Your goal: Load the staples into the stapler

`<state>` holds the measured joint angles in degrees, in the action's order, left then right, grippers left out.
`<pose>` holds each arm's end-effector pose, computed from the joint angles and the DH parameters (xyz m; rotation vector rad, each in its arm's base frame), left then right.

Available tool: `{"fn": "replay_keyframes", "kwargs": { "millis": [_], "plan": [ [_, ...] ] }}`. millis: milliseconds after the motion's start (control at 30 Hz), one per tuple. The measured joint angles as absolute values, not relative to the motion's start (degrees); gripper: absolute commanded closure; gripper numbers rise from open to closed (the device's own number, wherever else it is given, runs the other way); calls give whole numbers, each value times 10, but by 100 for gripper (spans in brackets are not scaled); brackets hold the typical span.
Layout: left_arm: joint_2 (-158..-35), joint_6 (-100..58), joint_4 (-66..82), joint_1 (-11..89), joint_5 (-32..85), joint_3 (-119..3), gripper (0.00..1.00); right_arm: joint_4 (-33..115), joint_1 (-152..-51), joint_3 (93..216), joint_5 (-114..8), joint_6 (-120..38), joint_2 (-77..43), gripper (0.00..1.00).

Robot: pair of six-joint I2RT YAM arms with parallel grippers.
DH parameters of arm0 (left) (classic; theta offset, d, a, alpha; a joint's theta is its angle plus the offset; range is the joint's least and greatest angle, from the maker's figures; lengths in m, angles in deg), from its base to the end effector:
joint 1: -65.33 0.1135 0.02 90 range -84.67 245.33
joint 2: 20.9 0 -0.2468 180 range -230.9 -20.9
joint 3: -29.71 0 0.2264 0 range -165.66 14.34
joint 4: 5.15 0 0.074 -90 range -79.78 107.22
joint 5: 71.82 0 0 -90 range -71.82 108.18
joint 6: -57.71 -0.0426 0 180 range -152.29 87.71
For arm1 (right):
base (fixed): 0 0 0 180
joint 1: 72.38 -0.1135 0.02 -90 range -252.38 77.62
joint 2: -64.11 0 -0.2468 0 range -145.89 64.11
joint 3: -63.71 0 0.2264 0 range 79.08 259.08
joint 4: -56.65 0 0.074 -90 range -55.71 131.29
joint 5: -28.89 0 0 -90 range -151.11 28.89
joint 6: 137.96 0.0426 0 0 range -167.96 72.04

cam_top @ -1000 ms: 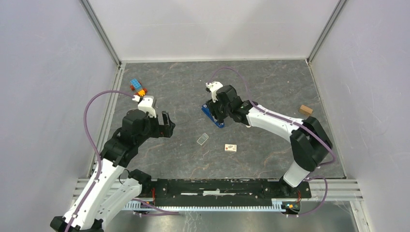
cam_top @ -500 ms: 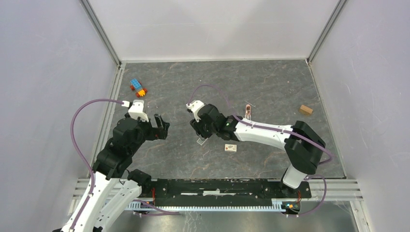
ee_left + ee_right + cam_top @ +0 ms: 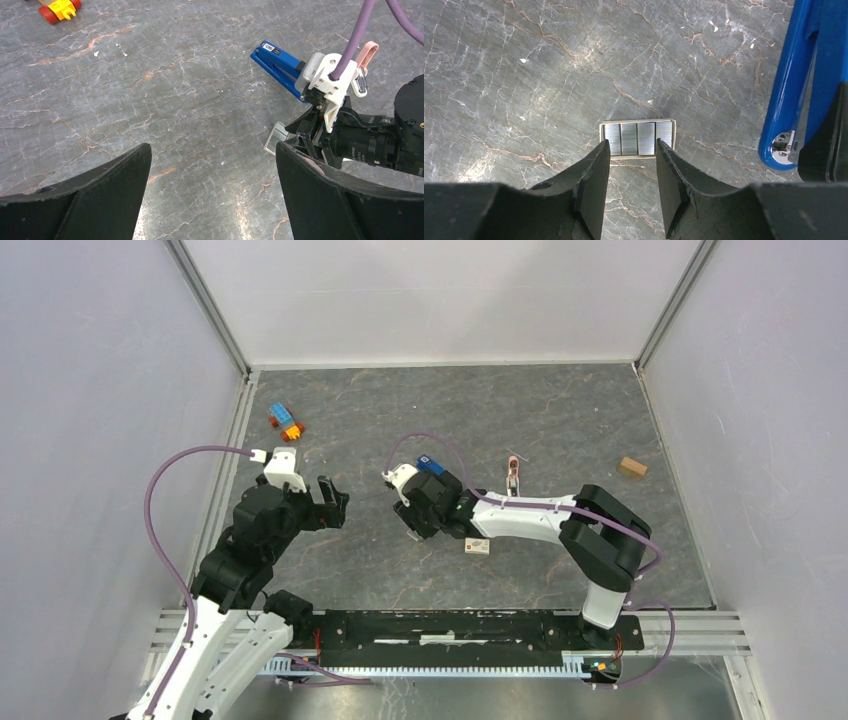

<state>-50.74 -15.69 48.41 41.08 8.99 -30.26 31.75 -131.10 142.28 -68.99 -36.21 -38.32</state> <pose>0.1015 -0.0382 0.3038 0.0279 1.9867 -0.3051 0.1902 0.3019 0.1756 -0.9178 2.2717 0.3939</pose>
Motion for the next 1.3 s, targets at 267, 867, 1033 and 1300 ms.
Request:
{"fn": "replay_keyframes", "kwargs": {
  "millis": [267, 867, 1033, 1300],
  "plan": [
    [-507, -157, 484, 411, 90, -303, 0, 323, -1315, 1419, -692, -360, -393, 58],
    [-507, -157, 484, 411, 90, -303, 0, 335, -1315, 1419, -707, -357, -410, 60],
    [-507, -157, 484, 411, 90, -303, 0, 335, -1315, 1419, -707, -355, -410, 60],
    [-507, -157, 484, 411, 90, -303, 0, 334, -1315, 1419, -702, -351, -410, 61]
  ]
}}
